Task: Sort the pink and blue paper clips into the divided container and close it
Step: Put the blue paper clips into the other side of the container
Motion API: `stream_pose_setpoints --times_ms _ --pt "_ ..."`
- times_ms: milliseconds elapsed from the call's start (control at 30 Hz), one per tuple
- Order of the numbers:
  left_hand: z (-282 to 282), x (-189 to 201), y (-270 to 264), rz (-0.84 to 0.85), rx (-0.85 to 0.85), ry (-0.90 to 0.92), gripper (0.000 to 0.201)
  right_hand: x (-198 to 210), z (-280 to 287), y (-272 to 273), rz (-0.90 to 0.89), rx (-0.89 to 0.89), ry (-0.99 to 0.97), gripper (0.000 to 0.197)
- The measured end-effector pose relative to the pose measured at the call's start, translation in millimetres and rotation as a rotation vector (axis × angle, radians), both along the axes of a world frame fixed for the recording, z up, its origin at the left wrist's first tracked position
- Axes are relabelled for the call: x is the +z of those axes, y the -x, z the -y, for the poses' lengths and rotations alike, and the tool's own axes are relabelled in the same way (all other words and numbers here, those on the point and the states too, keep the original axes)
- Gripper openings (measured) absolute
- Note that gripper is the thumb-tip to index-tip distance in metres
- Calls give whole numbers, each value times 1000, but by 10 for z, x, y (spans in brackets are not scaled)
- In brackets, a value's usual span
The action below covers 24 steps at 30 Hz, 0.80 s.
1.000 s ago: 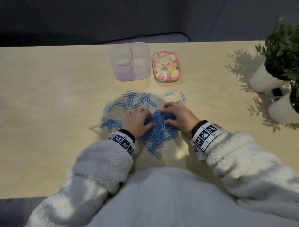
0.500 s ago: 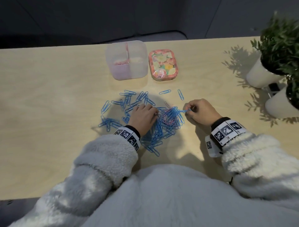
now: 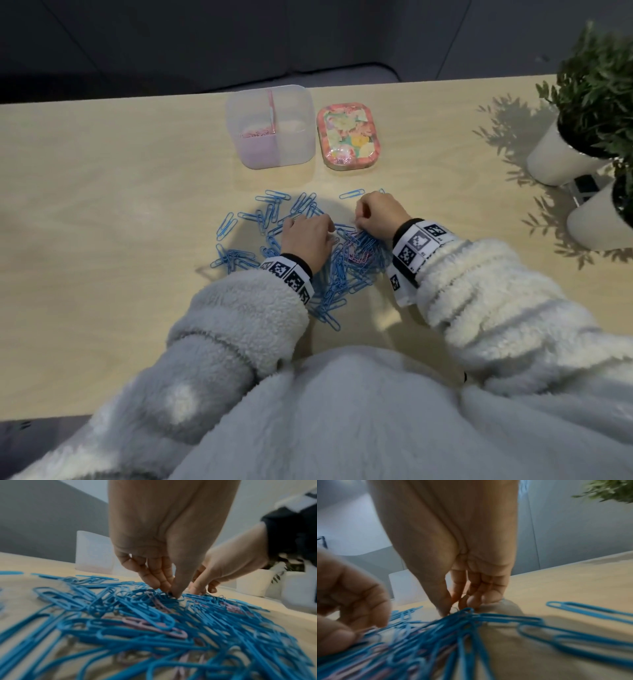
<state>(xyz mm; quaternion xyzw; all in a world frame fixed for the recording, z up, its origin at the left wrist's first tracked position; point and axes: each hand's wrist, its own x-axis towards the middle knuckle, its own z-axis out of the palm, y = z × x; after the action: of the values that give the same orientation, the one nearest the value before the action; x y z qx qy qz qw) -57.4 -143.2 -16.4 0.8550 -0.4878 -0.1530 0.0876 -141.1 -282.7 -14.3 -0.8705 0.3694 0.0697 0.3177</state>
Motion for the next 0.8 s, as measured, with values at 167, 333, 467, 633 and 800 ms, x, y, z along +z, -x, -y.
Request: stream_pose_setpoints --times_ms 167,333,467,633,800 --pt "-83 33 -151 -226 130 126 11 2 80 257 420 -376 -351 15" --pt "-21 132 -279 -567 220 309 11 48 73 265 565 -584 -810 18" --pt "125 203 -297 -778 302 293 23 78 -1 265 263 -171 -378 6" --pt "268 132 -122 -578 47 108 11 42 -43 359 44 96 7 7" --pt "256 26 -63 -179 -156 -47 15 38 78 576 71 -35 -21 19"
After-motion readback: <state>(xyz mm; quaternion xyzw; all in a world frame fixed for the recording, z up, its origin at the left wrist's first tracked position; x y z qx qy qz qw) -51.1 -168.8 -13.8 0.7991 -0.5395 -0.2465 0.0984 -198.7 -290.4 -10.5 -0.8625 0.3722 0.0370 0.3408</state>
